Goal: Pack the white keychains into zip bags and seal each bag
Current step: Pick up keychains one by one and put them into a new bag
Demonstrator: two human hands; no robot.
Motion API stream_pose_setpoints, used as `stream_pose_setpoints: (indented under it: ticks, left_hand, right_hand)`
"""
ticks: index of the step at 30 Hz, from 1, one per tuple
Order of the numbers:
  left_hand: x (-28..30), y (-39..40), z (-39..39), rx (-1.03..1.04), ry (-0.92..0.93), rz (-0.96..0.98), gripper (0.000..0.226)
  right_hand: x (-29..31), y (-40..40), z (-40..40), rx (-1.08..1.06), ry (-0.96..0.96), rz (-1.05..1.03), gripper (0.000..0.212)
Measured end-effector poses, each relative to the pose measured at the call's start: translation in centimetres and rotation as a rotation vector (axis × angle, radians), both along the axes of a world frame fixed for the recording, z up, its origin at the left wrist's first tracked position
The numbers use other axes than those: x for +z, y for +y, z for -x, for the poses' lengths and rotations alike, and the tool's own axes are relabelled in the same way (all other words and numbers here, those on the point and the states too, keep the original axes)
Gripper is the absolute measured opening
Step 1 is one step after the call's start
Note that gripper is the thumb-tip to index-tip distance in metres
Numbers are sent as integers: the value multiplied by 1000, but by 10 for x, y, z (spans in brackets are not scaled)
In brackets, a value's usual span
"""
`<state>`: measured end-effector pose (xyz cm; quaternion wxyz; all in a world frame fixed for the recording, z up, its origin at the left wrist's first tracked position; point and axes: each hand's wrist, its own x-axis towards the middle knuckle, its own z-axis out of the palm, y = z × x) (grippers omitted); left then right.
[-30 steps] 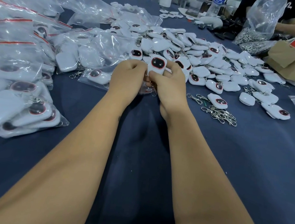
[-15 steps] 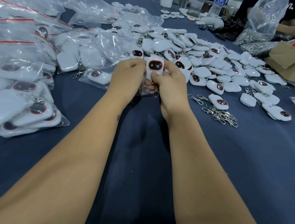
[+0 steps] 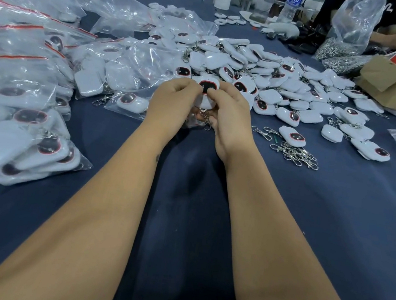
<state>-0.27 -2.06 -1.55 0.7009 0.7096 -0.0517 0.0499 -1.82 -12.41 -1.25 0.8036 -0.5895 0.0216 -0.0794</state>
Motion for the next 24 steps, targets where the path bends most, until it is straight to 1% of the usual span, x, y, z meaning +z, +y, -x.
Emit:
stream_pose_setpoints:
  ticks: [3,7,11,16,19,22,24]
  left_hand:
    - [3,-1,3,-27,8,28,12]
    - [5,-2,7,-51,4,38,19]
    - [5,-2,8,-45,2,41,10]
    - [5,-2,6,-43,15,48,12]
    - [2,-1,3,-33,9,16,17]
    - [-1,0,-1,-17,-14,-61,16]
    - [-2,-1,-1,-18,-4,-32,18]
  right_hand:
    - [1,0,1,2,-6,5,22]
    - [0,0,1,-19,-3,57,21]
    - [-1,1,0,-29,0,76,21]
    - [-1,1,0,-29,1,79,23]
    - [-1,1,0,-39,5,64,25]
    - [-1,1,0,-46,9,55,25]
    - [0,0,1,-37,17,40,26]
